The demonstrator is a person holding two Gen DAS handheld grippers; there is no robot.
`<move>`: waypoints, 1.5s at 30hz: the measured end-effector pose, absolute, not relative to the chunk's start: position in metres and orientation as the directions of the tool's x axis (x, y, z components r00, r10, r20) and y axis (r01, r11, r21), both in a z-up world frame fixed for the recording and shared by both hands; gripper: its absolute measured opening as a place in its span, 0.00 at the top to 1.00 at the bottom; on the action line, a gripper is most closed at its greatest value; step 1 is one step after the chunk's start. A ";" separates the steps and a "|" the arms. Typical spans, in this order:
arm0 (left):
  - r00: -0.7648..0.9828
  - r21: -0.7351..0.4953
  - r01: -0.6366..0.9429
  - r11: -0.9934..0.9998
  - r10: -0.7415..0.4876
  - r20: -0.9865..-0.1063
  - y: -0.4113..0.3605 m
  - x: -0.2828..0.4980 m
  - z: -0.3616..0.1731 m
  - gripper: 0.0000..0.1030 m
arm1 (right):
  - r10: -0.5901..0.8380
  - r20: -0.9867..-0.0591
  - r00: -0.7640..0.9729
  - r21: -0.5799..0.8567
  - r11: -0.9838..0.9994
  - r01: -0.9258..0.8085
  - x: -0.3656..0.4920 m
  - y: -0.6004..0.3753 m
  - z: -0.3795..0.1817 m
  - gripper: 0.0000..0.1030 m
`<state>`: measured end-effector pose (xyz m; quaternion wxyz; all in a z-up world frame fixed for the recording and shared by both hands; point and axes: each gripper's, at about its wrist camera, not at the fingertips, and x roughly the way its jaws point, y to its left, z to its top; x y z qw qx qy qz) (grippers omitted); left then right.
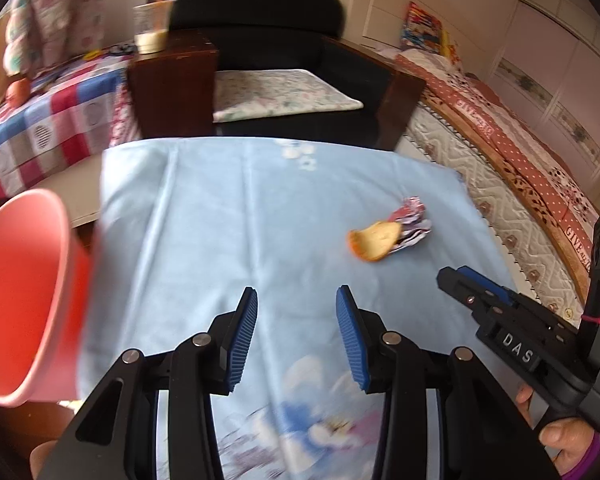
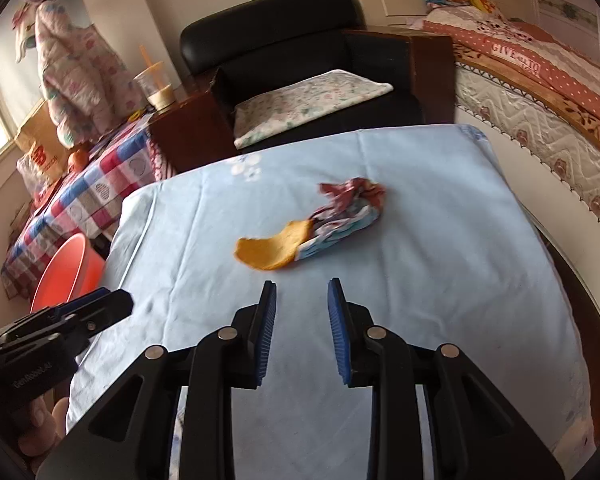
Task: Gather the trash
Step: 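Grasp the round orange peel with the left tool while the right tool grasps the red-white candy wrapper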
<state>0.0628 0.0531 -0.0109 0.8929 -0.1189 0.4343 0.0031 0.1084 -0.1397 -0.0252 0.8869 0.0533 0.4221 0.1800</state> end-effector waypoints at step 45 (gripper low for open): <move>0.566 -0.197 -0.094 0.976 -0.111 -0.817 0.018 0.133 -0.044 0.96 | 0.383 -0.737 0.556 0.340 0.922 -0.185 0.138 -0.163 -0.037 0.73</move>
